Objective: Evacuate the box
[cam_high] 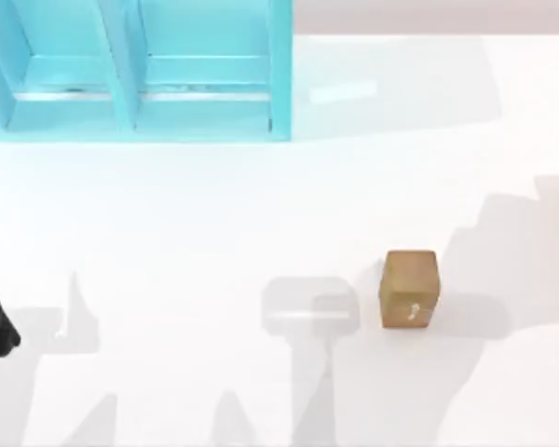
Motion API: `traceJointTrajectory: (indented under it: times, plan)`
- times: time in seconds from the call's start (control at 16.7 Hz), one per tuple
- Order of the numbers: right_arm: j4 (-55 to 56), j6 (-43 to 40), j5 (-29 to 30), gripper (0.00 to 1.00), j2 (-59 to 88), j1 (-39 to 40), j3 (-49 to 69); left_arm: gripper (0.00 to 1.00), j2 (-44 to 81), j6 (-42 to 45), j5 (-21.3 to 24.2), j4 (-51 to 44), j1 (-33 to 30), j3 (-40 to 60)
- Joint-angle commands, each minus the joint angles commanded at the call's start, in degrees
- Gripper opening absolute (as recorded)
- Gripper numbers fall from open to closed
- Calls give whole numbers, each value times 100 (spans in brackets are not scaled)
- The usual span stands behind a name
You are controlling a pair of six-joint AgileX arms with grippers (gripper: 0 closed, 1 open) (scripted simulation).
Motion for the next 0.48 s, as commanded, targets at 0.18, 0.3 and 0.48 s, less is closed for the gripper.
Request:
traceJointTrajectory:
  times: [0.18, 0.3, 0.48]
  plan:
    - [118, 553, 27, 0, 126, 566, -34, 100, 0, 0, 0, 0, 0, 0]
    - [271, 1162, 36, 0, 236, 1215, -49, 100, 0, 0, 0, 0, 0, 0]
    - [570, 2216, 27, 0, 427, 2359, -87, 100, 0, 0, 0, 0, 0, 0]
